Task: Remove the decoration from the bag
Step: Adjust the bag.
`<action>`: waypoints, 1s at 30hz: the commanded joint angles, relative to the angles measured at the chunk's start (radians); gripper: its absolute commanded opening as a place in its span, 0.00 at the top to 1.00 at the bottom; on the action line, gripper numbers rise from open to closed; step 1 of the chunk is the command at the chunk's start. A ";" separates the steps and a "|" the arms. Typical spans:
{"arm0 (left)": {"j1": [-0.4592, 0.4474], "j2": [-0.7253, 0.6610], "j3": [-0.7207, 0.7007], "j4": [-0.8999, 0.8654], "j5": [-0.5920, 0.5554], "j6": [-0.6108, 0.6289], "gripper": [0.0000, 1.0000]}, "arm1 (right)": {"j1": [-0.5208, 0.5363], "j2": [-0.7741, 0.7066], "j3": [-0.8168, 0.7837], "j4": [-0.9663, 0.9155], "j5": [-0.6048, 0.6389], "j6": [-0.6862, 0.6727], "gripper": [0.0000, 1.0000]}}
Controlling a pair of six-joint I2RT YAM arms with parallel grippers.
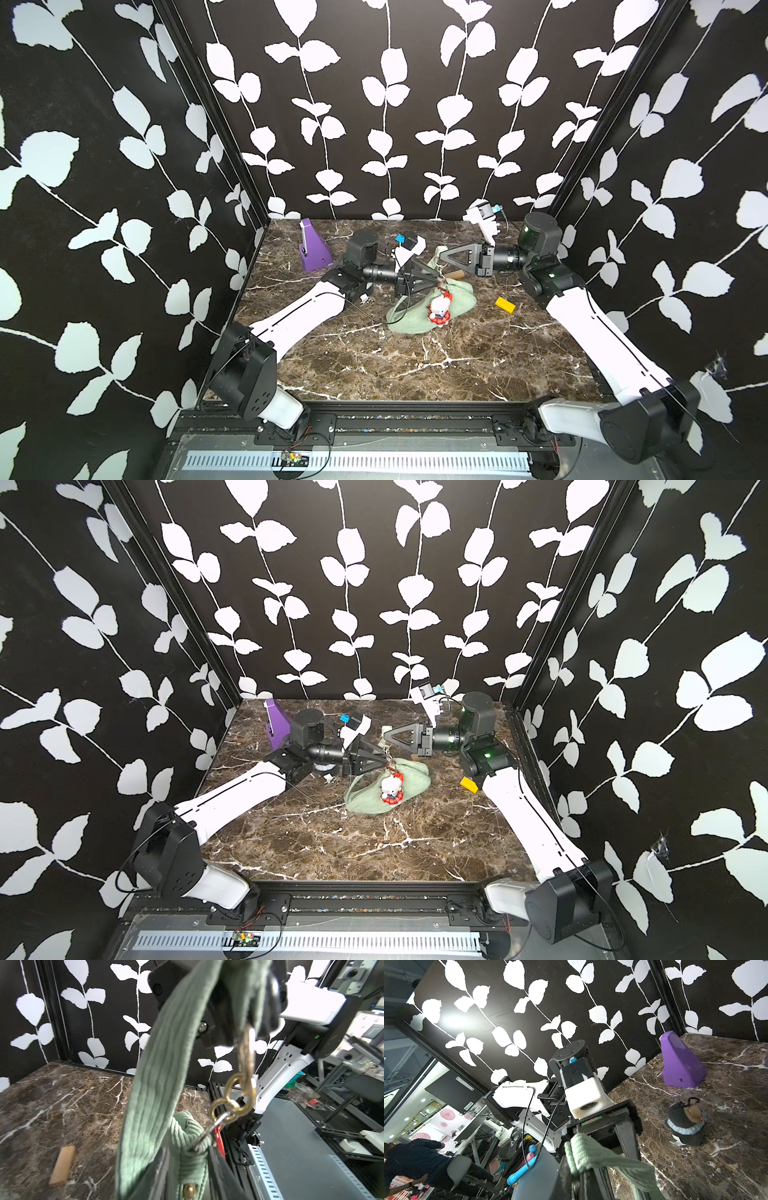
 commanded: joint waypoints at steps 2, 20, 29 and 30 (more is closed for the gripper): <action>-0.010 -0.005 0.030 0.033 0.064 -0.020 0.71 | 0.009 0.006 0.036 0.016 -0.012 -0.039 1.00; -0.018 -0.015 0.018 0.037 0.062 -0.019 1.00 | 0.039 0.037 0.070 -0.014 0.113 -0.023 1.00; -0.018 -0.019 -0.006 0.166 0.014 -0.135 1.00 | 0.081 0.046 0.123 -0.221 0.234 -0.182 0.65; -0.018 -0.017 -0.014 0.194 0.006 -0.157 1.00 | 0.081 0.037 0.122 -0.235 0.243 -0.195 0.53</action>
